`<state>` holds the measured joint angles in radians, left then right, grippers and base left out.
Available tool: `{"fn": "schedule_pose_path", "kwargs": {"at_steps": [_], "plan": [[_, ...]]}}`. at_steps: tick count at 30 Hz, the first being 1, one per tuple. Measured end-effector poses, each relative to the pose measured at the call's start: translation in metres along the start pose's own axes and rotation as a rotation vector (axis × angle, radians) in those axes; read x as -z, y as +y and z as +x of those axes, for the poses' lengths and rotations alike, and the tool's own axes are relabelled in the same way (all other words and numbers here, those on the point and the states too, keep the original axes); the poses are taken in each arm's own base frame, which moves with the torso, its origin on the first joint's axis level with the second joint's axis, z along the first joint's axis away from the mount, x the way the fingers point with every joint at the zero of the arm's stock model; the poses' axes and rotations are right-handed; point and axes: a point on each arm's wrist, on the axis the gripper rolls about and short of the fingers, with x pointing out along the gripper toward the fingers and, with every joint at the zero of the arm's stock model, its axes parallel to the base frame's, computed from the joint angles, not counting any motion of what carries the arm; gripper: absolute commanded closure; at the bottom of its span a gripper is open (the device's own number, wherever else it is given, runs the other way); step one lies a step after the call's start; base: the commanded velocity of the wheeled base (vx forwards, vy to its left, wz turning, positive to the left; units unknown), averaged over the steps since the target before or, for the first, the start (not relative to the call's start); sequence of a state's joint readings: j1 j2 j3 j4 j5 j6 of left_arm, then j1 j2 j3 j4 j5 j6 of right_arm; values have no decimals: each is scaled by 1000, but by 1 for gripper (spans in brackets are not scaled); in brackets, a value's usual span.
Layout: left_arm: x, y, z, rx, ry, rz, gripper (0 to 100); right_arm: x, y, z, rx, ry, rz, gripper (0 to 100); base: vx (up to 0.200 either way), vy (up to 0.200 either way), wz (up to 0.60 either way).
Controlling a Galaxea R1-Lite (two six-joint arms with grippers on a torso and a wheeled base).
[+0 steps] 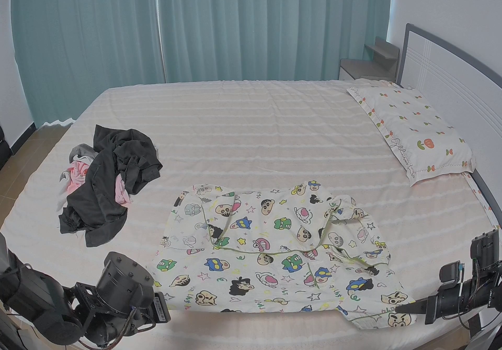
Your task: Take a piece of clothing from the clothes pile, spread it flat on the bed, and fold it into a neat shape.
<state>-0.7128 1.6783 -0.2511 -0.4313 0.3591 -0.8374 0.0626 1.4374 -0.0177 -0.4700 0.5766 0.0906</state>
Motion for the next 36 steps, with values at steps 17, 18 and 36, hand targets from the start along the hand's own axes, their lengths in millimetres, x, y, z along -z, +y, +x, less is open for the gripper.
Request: {"fn": "schedule_pose_path", "kwargs": {"at_steps": [17,18,36], "plan": [[41,8,4,-89,169,181,100,23,5,-11,66,119,-27,100,0,0,0],[43,8,3,-90,174,189,100,23,6,-11,68,123,-28,100,0,0,0],[-12,-23,40,-88,68,107,100,-20,4,1,64,89,-47,100,0,0,0]]}}
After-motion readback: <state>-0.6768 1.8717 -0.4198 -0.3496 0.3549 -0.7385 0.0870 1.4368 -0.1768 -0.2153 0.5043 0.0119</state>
